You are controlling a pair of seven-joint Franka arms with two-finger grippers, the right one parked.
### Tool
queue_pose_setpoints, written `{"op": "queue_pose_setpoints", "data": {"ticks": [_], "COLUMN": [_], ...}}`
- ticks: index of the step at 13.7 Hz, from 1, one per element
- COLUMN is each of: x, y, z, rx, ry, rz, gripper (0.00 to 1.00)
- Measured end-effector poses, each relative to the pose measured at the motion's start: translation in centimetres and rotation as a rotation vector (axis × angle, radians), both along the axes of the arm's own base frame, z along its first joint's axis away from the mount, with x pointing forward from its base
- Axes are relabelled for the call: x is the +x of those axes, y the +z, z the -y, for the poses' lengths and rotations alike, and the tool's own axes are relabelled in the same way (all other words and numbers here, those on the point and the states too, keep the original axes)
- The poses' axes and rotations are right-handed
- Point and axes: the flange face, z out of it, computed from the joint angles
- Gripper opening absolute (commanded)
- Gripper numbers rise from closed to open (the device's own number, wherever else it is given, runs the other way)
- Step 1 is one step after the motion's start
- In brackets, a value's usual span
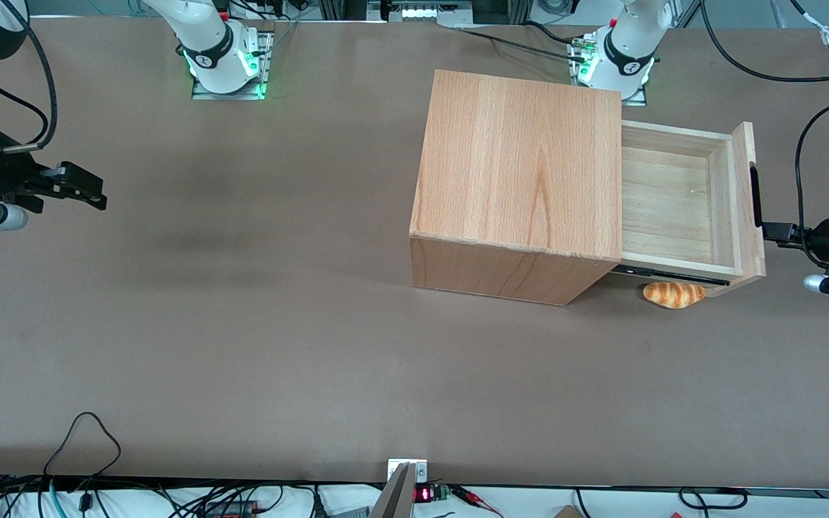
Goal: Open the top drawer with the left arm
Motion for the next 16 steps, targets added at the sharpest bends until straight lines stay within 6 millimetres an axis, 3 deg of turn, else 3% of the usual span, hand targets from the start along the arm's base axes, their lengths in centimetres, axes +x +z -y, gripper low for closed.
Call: {"op": "queue_pose_setpoints", "data": {"ticks": [11,16], "x": [0.2,0.7], "y": [-0.2,0.1], "z": [0.9,-0.3], "rx": [-0.015,-0.010], "ry": [-0.023,-0.009], "rz": [-0.014,0.002], "gripper": [1.00,1.00]}}
